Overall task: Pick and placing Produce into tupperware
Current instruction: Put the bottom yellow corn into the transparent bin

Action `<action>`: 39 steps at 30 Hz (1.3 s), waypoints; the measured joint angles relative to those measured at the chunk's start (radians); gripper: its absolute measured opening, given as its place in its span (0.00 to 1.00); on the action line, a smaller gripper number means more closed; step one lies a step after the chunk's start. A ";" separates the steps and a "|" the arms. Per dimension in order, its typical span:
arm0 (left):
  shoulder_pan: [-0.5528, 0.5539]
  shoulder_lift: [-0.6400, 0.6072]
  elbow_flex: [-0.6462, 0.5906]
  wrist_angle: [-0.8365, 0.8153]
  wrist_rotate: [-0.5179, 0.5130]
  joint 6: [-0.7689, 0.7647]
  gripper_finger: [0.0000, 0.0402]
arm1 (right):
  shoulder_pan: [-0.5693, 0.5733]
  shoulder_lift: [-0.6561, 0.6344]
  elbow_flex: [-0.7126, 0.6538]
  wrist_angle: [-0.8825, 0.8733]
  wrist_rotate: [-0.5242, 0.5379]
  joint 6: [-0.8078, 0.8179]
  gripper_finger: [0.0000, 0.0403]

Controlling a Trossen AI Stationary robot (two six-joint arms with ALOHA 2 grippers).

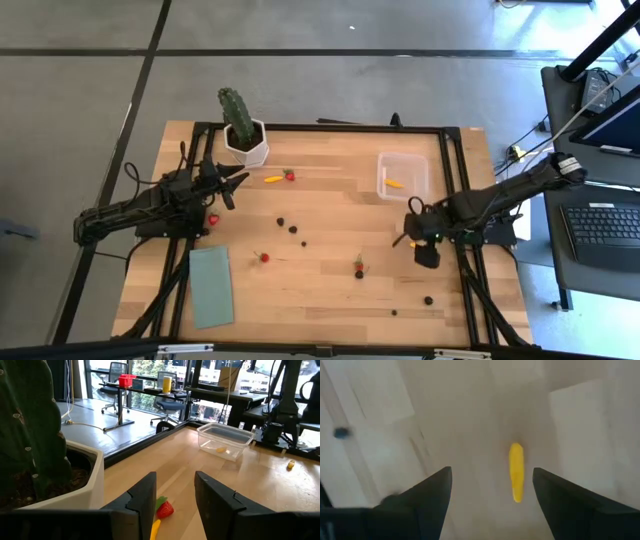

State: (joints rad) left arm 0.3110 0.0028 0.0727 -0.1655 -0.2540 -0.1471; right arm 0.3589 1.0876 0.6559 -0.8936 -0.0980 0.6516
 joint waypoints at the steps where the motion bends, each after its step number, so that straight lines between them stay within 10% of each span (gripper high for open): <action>1: 0.000 0.000 0.000 0.000 0.000 0.000 0.31 | 0.012 0.006 -0.020 0.018 0.009 -0.001 0.69; 14: 0.000 0.000 0.000 0.000 0.000 0.000 0.31 | 0.059 0.125 -0.121 0.074 0.059 -0.005 0.66; 39: 0.000 0.000 0.000 0.000 0.000 0.000 0.31 | 0.059 0.254 -0.131 0.188 0.110 -0.026 0.27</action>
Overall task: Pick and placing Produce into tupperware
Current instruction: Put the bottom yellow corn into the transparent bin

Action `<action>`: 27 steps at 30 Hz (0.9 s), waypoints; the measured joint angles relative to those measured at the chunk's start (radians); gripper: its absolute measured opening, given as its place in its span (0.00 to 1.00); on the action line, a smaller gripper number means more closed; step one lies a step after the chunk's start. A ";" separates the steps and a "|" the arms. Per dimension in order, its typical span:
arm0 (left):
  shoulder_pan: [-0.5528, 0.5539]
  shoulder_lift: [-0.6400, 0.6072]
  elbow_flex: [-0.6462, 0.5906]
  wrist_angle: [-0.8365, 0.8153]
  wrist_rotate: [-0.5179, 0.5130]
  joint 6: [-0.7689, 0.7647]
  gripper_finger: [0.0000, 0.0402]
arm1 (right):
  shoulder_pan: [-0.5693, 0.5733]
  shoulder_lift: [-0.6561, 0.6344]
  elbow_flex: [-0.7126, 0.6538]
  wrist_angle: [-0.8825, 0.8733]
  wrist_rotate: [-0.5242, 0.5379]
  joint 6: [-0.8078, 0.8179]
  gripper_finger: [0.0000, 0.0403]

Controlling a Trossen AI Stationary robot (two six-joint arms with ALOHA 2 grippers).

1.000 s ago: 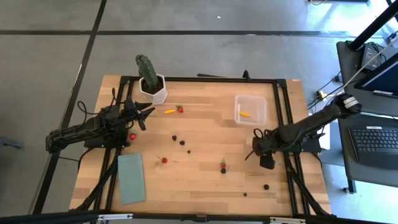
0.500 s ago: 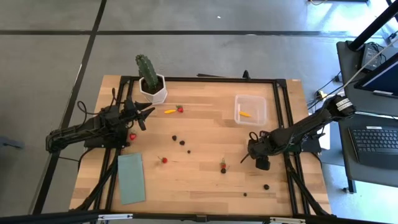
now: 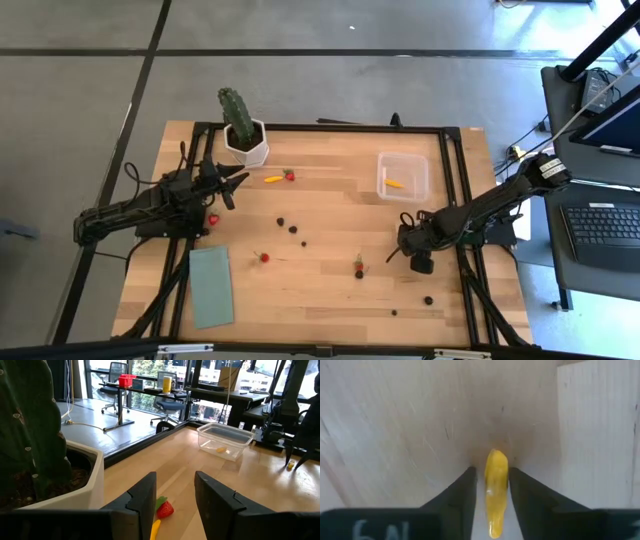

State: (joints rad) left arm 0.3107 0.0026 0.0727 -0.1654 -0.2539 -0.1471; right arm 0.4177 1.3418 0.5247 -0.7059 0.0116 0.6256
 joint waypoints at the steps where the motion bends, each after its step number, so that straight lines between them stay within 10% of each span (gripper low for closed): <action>1: 0.000 0.000 0.000 0.000 0.000 0.000 0.31 | 0.000 0.000 0.000 -0.001 0.000 0.000 0.24; 7: 0.000 0.000 0.000 0.000 0.000 0.000 0.31 | -0.001 -0.006 0.012 -0.010 -0.008 -0.004 0.05; 15: 0.000 0.000 0.000 0.000 0.000 0.000 0.31 | -0.082 -0.135 0.048 -0.017 -0.015 0.049 0.03; 27: 0.000 0.000 0.000 0.000 0.000 -0.001 0.31 | -0.415 -0.340 0.397 -0.115 0.265 -0.008 0.03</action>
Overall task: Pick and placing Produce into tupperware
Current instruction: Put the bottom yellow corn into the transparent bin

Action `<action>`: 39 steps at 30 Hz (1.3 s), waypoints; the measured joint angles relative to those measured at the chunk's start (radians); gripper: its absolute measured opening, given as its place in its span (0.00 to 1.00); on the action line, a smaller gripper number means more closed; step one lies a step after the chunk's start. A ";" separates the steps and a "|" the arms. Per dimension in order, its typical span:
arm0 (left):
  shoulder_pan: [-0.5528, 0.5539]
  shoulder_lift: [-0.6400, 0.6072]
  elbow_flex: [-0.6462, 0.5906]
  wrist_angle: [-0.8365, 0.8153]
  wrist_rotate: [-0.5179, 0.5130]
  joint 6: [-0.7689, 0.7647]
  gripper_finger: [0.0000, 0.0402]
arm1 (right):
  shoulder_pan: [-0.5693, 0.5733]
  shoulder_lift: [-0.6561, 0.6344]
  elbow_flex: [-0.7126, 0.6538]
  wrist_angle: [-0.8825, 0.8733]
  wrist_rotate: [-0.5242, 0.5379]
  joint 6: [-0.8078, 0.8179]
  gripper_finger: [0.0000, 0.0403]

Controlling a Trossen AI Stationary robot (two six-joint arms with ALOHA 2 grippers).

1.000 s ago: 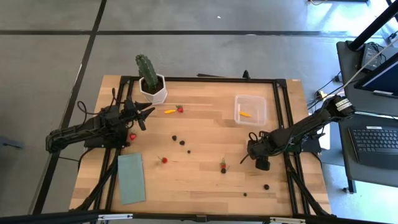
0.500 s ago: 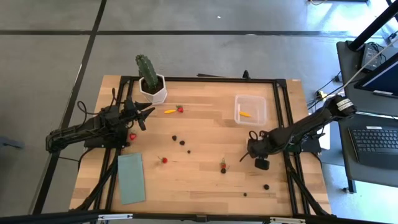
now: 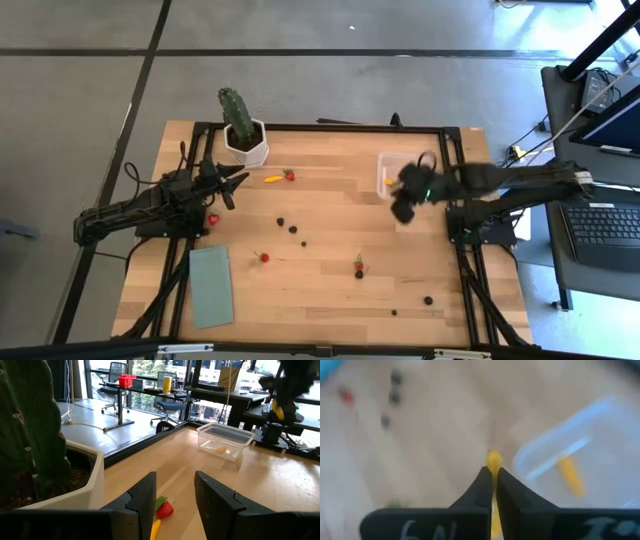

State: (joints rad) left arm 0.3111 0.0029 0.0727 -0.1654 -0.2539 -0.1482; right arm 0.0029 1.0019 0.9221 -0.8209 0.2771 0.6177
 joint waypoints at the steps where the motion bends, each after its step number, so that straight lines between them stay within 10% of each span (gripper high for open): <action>1: 0.000 0.000 0.000 0.000 0.000 0.000 0.31 | -0.037 0.000 0.050 -0.026 0.015 -0.021 0.03; 18: 0.000 0.000 0.000 0.000 0.000 -0.003 0.31 | -0.565 0.405 0.687 -0.453 -0.125 -0.343 0.03; 22: 0.000 0.000 0.000 0.000 0.000 -0.006 0.31 | -0.620 0.489 0.645 -0.456 -0.283 -0.399 0.03; 39: 0.000 0.000 0.000 0.000 0.000 -0.006 0.31 | -0.688 0.524 0.110 -0.102 -0.305 -0.436 0.02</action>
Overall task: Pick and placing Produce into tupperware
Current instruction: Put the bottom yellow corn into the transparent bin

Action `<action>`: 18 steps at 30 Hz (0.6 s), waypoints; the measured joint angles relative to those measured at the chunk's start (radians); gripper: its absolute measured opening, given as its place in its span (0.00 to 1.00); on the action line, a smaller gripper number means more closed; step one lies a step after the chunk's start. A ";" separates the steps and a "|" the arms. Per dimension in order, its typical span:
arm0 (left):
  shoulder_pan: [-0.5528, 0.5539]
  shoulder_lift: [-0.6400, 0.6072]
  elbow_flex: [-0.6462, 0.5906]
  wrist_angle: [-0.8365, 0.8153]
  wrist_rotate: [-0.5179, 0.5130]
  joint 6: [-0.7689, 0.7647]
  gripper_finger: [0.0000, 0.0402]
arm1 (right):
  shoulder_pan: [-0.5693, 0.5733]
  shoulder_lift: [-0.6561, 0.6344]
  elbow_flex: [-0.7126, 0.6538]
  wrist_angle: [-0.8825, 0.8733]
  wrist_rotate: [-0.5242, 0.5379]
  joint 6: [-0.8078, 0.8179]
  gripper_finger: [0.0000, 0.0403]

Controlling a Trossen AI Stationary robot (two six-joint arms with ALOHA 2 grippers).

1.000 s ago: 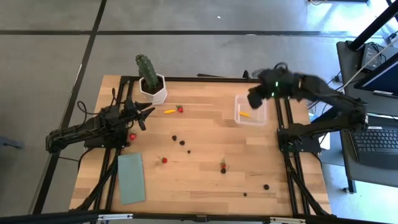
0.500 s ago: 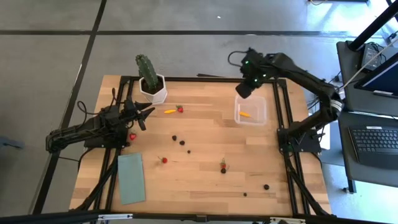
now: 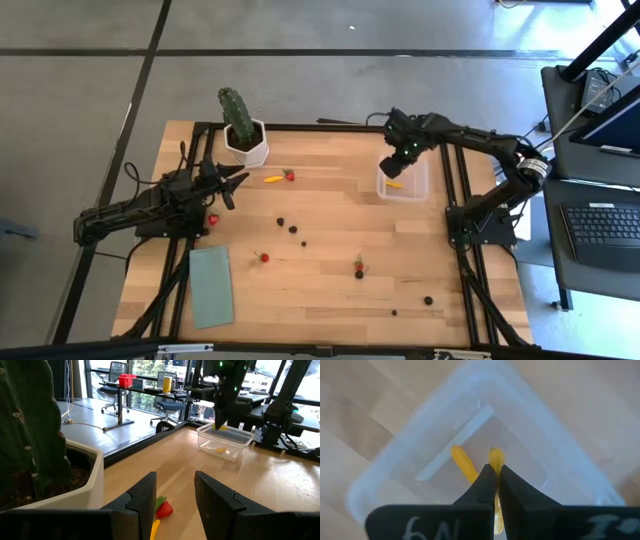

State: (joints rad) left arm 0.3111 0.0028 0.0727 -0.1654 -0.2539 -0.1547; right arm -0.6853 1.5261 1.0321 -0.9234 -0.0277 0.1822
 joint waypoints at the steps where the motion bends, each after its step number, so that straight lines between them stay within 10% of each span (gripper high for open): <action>1: 0.000 0.000 0.000 0.000 0.000 0.000 0.31 | 0.001 0.000 -0.024 0.009 -0.001 0.000 0.02; 18: 0.000 0.000 0.000 0.001 -0.022 0.000 0.31 | 0.001 -0.001 -0.251 0.209 -0.001 0.007 0.12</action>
State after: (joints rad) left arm 0.3109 0.0029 0.0727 -0.1646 -0.2756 -0.1547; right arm -0.6846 1.5253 0.7807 -0.7148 -0.0284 0.1890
